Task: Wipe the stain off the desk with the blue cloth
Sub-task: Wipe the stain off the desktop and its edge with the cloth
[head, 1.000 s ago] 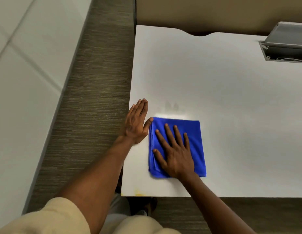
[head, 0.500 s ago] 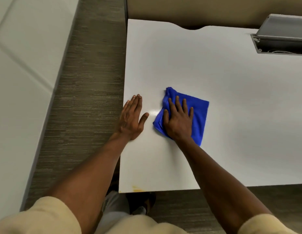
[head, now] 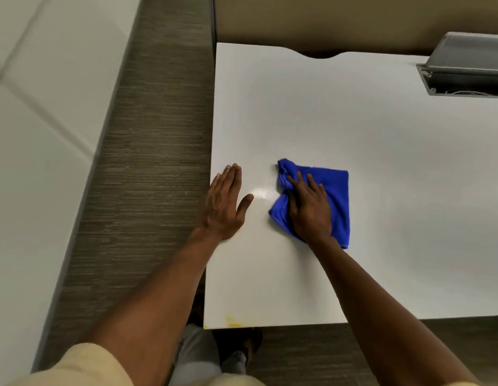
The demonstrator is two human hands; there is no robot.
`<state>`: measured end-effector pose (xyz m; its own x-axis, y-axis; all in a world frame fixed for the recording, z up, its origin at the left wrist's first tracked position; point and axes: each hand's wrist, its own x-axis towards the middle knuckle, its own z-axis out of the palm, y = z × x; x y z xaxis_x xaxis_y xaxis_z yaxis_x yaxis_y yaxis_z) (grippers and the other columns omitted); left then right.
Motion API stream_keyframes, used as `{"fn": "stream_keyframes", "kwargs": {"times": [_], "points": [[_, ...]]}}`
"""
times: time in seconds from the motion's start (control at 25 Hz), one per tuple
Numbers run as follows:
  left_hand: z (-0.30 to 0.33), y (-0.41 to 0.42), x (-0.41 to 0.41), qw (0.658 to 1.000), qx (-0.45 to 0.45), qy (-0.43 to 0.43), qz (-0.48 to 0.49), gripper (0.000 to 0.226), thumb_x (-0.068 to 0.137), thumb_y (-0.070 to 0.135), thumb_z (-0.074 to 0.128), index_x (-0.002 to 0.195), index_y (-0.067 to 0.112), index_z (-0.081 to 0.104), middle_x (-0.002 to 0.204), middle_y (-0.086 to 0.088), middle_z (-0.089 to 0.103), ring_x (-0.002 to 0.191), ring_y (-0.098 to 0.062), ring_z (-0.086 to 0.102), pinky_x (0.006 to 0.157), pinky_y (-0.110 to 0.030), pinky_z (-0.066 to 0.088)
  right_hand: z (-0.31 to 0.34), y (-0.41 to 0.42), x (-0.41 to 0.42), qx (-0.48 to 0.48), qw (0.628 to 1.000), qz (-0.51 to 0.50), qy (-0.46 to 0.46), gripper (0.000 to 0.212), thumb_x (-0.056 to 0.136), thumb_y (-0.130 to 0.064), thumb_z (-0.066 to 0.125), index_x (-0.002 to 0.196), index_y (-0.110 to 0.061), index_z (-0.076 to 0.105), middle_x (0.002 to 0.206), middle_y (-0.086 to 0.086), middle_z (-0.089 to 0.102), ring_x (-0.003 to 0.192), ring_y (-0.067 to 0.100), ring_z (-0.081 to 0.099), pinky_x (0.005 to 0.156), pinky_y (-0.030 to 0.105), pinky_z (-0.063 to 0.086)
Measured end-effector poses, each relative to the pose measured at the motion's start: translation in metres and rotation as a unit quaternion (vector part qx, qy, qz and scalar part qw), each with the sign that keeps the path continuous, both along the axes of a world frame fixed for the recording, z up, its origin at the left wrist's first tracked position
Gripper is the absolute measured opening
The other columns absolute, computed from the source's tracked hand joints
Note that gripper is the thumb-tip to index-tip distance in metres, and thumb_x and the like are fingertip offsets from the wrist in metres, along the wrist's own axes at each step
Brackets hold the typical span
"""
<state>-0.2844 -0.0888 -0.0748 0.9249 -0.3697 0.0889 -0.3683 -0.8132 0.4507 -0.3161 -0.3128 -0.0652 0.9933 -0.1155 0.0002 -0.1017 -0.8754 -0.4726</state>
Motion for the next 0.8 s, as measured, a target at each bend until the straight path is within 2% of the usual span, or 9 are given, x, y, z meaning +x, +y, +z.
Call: {"fn": "stream_keyframes", "kwargs": {"times": [0.16, 0.28, 0.36, 0.44, 0.56, 0.68, 0.8], "points": [[0.002, -0.001, -0.002, 1.000, -0.031, 0.001, 0.006, 0.076, 0.102, 0.050, 0.026, 0.157, -0.003, 0.027, 0.166, -0.017, 0.026, 0.156, -0.030, 0.023, 0.128, -0.043, 0.015, 0.005, 0.048, 0.017, 0.022, 0.992, 0.120, 0.007, 0.046, 0.110, -0.024, 0.046, 0.156, -0.020, 0.046, 0.164, 0.004, 0.042, 0.158, 0.026, 0.027, 0.131, 0.044, 0.014], [0.006, 0.003, -0.001, 0.999, -0.051, 0.011, -0.001, 0.086, 0.097, 0.058, 0.031, 0.158, -0.004, 0.024, 0.166, -0.018, 0.025, 0.156, -0.029, 0.021, 0.128, -0.043, 0.015, 0.012, 0.039, -0.018, 0.067, 0.981, 0.182, 0.013, 0.046, 0.108, -0.026, 0.049, 0.153, -0.018, 0.052, 0.158, 0.004, 0.050, 0.153, 0.023, 0.038, 0.129, 0.043, 0.022], [0.006, 0.004, -0.002, 0.999, -0.036, 0.013, -0.007, 0.091, 0.096, 0.063, 0.028, 0.160, -0.002, 0.018, 0.168, -0.016, 0.019, 0.158, -0.027, 0.016, 0.129, -0.042, 0.013, 0.012, 0.014, -0.038, 0.087, 0.974, 0.209, 0.023, 0.046, 0.106, -0.028, 0.049, 0.151, -0.020, 0.055, 0.157, -0.002, 0.051, 0.152, 0.017, 0.040, 0.128, 0.043, 0.027], [0.005, 0.003, 0.000, 0.999, -0.036, 0.022, -0.005, 0.092, 0.096, 0.065, 0.026, 0.161, 0.000, 0.015, 0.170, -0.014, 0.016, 0.158, -0.026, 0.012, 0.129, -0.041, 0.010, 0.011, -0.011, -0.025, 0.092, 0.981, 0.168, 0.018, 0.045, 0.106, -0.026, 0.049, 0.150, -0.020, 0.055, 0.157, -0.003, 0.048, 0.151, 0.015, 0.039, 0.127, 0.043, 0.026], [0.000, 0.003, 0.000, 0.999, -0.033, 0.019, -0.004, 0.091, 0.097, 0.065, 0.025, 0.161, 0.002, 0.014, 0.170, -0.013, 0.015, 0.159, -0.024, 0.010, 0.129, -0.039, 0.008, 0.010, 0.000, 0.025, 0.044, 0.998, 0.041, 0.014, 0.044, 0.110, -0.023, 0.049, 0.154, -0.020, 0.050, 0.160, 0.007, 0.048, 0.155, 0.025, 0.034, 0.127, 0.042, 0.020], [-0.002, 0.004, 0.000, 0.999, -0.049, 0.007, -0.002, 0.089, 0.098, 0.063, 0.028, 0.160, 0.000, 0.019, 0.169, -0.014, 0.019, 0.158, -0.025, 0.013, 0.129, -0.039, 0.010, 0.007, 0.041, 0.045, 0.020, 0.995, 0.101, 0.012, 0.046, 0.109, -0.027, 0.048, 0.155, -0.022, 0.048, 0.164, 0.002, 0.043, 0.159, 0.025, 0.026, 0.130, 0.045, 0.015], [-0.002, 0.004, -0.001, 0.998, -0.067, 0.000, -0.005, 0.087, 0.098, 0.061, 0.032, 0.159, -0.001, 0.024, 0.168, -0.015, 0.023, 0.157, -0.025, 0.018, 0.129, -0.041, 0.014, 0.005, 0.053, 0.010, 0.047, 0.987, 0.154, -0.002, 0.047, 0.106, -0.029, 0.051, 0.152, -0.022, 0.052, 0.160, 0.000, 0.048, 0.156, 0.025, 0.033, 0.129, 0.048, 0.022]]}}
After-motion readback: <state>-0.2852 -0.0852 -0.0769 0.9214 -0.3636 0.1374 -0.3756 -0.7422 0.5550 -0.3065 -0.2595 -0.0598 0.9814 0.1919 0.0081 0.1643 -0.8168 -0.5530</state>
